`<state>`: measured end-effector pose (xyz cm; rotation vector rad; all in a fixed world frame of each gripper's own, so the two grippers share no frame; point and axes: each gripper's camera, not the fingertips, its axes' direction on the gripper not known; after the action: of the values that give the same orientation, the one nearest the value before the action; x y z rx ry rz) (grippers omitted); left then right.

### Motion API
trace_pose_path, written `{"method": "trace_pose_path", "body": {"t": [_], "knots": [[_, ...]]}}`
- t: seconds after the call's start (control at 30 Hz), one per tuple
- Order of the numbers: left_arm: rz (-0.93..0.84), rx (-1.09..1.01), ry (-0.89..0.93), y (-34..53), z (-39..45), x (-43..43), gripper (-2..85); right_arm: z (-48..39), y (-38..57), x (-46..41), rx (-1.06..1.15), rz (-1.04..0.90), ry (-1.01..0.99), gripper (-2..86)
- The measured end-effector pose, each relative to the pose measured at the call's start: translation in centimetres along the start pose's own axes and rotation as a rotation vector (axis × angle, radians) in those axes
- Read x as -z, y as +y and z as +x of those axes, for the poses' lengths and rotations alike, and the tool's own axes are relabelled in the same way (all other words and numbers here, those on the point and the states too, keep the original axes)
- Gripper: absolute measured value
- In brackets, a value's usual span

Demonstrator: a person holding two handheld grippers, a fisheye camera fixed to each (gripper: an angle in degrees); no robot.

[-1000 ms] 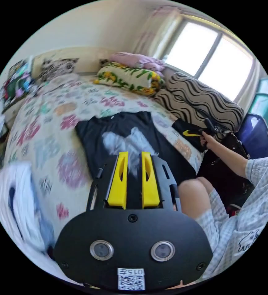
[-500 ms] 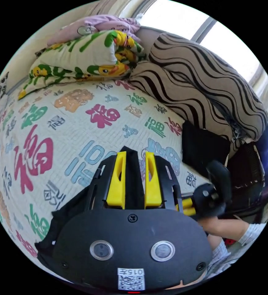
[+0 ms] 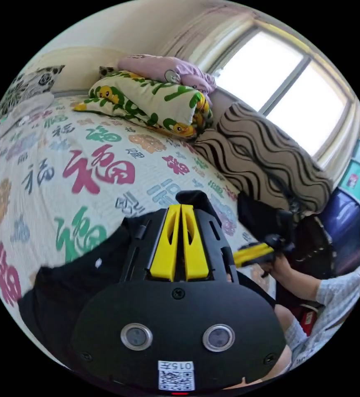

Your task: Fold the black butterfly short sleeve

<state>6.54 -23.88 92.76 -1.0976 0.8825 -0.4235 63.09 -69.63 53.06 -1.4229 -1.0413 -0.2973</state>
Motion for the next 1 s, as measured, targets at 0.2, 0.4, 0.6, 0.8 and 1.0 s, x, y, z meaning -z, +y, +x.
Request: {"method": "trace_pose_path", "body": {"t": [0.2,0.4,0.6,0.8,1.0], "knots": [[-0.093,0.068,0.004,7.3,-1.6,4.5,-0.6,-2.8,-1.9,1.4,0.023,0.052,-0.042,5.2],[-0.097,0.213,0.046,9.7,-1.3,5.5,0.4,-8.8,-7.0,-1.6,0.201,-0.077,0.112,6.6],[-0.115,0.164,0.021,8.5,0.6,6.1,5.2,-12.0,-11.3,-7.5,0.301,-0.332,0.392,5.6],[-0.064,0.094,-0.063,6.7,2.4,7.0,9.0,-13.0,-10.7,-5.2,0.297,-0.304,0.278,1.4],[-0.050,-0.036,-0.060,1.4,5.3,4.6,0.0,-12.1,-8.1,0.5,0.197,-0.117,0.214,0.7]]}}
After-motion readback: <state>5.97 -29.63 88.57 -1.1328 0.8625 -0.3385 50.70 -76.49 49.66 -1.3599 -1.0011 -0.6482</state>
